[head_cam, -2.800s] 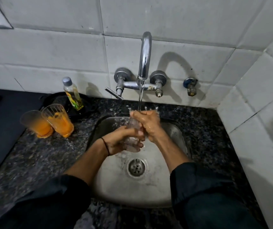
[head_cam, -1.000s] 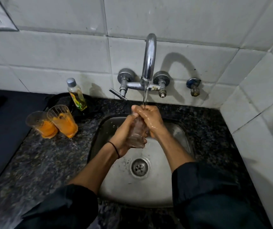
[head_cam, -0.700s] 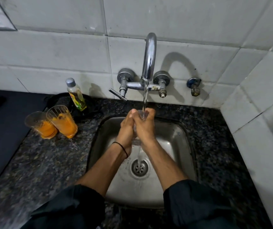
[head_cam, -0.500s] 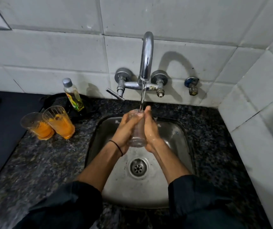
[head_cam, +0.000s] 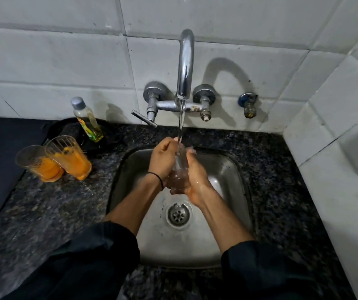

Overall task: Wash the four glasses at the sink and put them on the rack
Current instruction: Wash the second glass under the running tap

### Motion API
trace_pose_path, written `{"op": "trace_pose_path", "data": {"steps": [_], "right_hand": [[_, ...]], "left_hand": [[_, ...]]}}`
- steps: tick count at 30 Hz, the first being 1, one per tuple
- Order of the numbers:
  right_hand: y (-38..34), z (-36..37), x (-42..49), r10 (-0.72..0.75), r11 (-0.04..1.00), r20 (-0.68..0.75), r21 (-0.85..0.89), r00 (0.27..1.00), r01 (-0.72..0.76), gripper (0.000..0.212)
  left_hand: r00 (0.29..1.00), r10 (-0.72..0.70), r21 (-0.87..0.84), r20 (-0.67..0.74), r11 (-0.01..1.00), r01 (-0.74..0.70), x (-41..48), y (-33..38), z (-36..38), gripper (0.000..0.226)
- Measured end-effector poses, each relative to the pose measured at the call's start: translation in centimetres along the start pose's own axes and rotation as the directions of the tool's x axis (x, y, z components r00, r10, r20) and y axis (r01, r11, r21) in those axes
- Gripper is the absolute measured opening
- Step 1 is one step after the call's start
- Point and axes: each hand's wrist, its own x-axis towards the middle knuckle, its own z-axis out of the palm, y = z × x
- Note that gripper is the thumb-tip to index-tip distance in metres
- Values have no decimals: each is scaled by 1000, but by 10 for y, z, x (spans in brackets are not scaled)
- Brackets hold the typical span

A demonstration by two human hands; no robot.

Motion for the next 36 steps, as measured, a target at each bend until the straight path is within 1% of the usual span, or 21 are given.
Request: {"op": "trace_pose_path", "data": {"steps": [3,4,6,7,8,9,11,14,17,19,20,22,23,24,25,27,29,31,33,34,36], "right_hand": [[14,4,2,4,1000,63,24,998,-5,68],[17,6,1,-23,1000,96,-17,995,24,58],[20,3,2,-106,985,157,-121,982,125,26],[21,-1,3,-122,972,184,-176,975,155,32],[21,-5,3,-139,957,221,-221,965,188,55],[20,-8,4,-151,946,261,-241,954,216,77],[17,-13,5,-170,949,256,-218,952,228,91],[14,-15,5,-147,984,311,139,939,108,73],[15,-14,-1,-144,897,481,432,865,-91,42],[15,-15,-6,-109,938,485,339,868,-71,40],[14,-14,-6,-71,980,464,200,883,-26,47],[14,-9,-3,-25,976,329,-196,944,94,71],[15,-4,1,-70,920,234,-360,970,153,78],[18,1,6,-147,861,146,-467,978,199,80],[20,6,9,-233,817,72,-526,970,236,83],[25,5,14,-303,841,34,-460,952,284,81],[18,-4,5,-185,965,179,-154,966,214,64],[14,-14,-7,-43,997,403,69,914,17,36],[14,-15,-9,32,997,439,44,898,-58,29],[16,-10,-5,34,999,375,-34,927,-23,41],[21,1,8,-128,930,145,-325,981,170,77]], "left_hand": [[999,-7,131,-31,991,11,15,9,-2,43],[997,45,279,-69,960,-24,18,13,-3,51],[980,179,647,-91,759,-79,18,21,1,53],[973,217,735,-74,671,-94,17,23,3,49],[976,214,765,-50,636,-100,14,27,5,46],[984,179,754,-20,649,-103,14,28,6,44],[995,44,609,86,788,-88,17,22,3,43],[982,-29,98,188,995,11,12,8,-5,43],[986,16,-90,169,996,-1,8,3,-8,40],[986,77,56,149,995,-86,11,8,-8,44],[983,120,231,140,961,-150,13,14,-8,47],[970,206,697,126,678,-235,11,24,-3,49],[965,241,813,101,539,-220,9,26,1,47],[954,289,842,76,494,-217,5,27,4,47],[950,306,826,68,516,-225,5,26,5,48],[942,300,637,148,699,-323,9,19,1,45],[947,231,311,222,904,-294,5,19,-7,43],[953,158,98,258,977,-188,3,18,-13,46],[970,92,94,226,989,-116,5,14,-14,44],[980,75,186,184,976,-110,7,14,-12,44],[992,107,564,74,815,-130,11,16,-3,48]]}}
